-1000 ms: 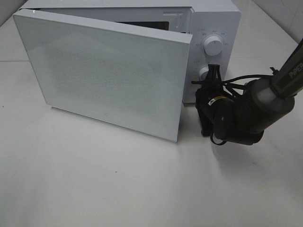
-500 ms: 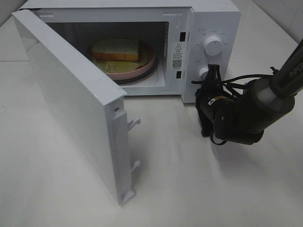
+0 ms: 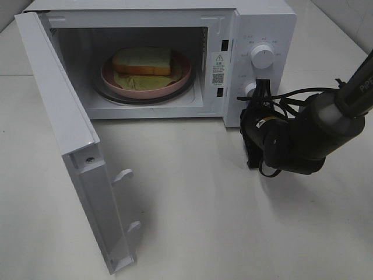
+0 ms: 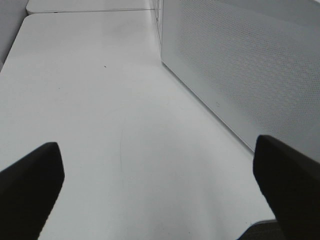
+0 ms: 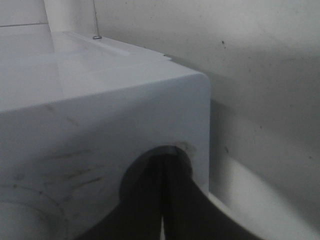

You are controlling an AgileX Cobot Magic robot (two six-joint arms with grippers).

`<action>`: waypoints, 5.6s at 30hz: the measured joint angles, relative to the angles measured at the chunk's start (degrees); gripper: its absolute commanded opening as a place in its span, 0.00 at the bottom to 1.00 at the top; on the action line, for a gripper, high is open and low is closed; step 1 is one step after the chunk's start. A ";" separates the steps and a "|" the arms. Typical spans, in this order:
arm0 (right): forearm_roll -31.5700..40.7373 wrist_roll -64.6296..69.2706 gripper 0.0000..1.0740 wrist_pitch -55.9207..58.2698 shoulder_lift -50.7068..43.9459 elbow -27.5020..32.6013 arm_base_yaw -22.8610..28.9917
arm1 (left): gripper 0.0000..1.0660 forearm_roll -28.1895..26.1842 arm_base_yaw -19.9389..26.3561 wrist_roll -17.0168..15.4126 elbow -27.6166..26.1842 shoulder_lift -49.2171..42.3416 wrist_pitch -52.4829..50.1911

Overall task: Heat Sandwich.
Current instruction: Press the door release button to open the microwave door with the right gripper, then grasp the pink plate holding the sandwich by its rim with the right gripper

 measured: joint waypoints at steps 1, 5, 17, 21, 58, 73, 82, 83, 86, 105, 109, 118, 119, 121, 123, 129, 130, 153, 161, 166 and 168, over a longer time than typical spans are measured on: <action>0.00 0.00 0.01 0.34 -0.17 -0.06 -0.06 | 0.92 0.00 0.00 0.00 0.00 0.00 0.00; 0.06 -0.52 0.01 3.44 -1.26 -0.46 -0.34 | 0.92 0.00 0.00 0.00 0.00 0.00 0.00; -4.70 -4.18 0.01 9.80 -8.31 4.35 -1.15 | 0.92 0.00 0.00 0.00 0.00 0.00 0.00; -5.33 -8.54 0.02 14.04 -12.26 7.05 -1.15 | 0.92 0.00 0.00 0.00 0.00 0.00 0.00; -20.51 -72.88 0.08 81.93 -33.52 0.23 -1.15 | 0.92 0.00 0.00 0.00 0.00 0.00 0.00; -27.73 -104.28 0.27 103.65 -34.09 -6.13 -1.15 | 0.92 0.00 0.00 0.00 0.00 0.00 0.00; -29.91 -123.01 0.62 104.85 -34.09 -7.28 -1.15 | 0.92 0.00 0.00 0.00 0.00 0.00 0.00; -29.91 -123.01 0.62 104.85 -34.09 -7.28 -1.15 | 0.92 0.00 0.00 0.00 0.00 0.00 0.00; -29.97 -121.18 0.82 102.96 -34.09 -7.28 -1.15 | 0.92 0.00 0.00 0.00 0.00 0.00 0.00; -33.86 -134.24 0.87 93.05 -34.09 -7.28 0.69 | 0.92 0.00 0.00 0.00 0.00 0.00 0.00; -34.89 -136.59 0.86 90.01 -34.09 -7.79 1.32 | 0.92 0.00 0.00 0.00 0.00 0.00 0.00; -38.62 -139.97 0.85 88.64 -32.31 -13.58 4.24 | 0.92 0.00 0.00 0.00 0.00 0.00 0.00; -38.85 -139.97 0.85 88.41 -31.63 -14.27 4.64 | 0.92 0.00 0.00 0.00 0.00 0.00 0.00; -39.02 -139.97 0.85 87.83 -30.31 -15.87 5.33 | 0.92 0.00 0.00 0.00 0.00 0.00 0.00; -39.19 -140.66 0.85 87.09 -29.16 -17.13 5.84 | 0.92 0.00 0.00 0.00 0.00 0.00 0.00; -39.48 -143.18 0.85 83.19 -25.27 -21.26 7.45 | 0.92 0.00 0.00 0.00 0.00 0.00 0.00; -39.48 -143.47 0.85 82.22 -24.69 -21.77 7.73 | 0.92 0.00 0.00 0.00 0.00 0.00 0.00; -39.42 -144.44 0.81 74.14 -10.37 -33.98 8.65 | 0.92 0.00 0.00 0.00 0.00 0.00 0.00; -39.36 -144.39 0.80 74.08 -6.42 -37.30 8.65 | 0.92 0.00 0.00 0.00 0.00 0.00 0.00; -39.36 -143.81 0.79 74.26 -2.98 -41.25 8.71 | 0.92 0.00 0.00 0.00 0.00 0.00 0.00; -39.30 -143.70 0.78 75.80 -0.74 -44.12 9.11 | 0.92 0.00 0.00 0.00 0.00 0.00 0.00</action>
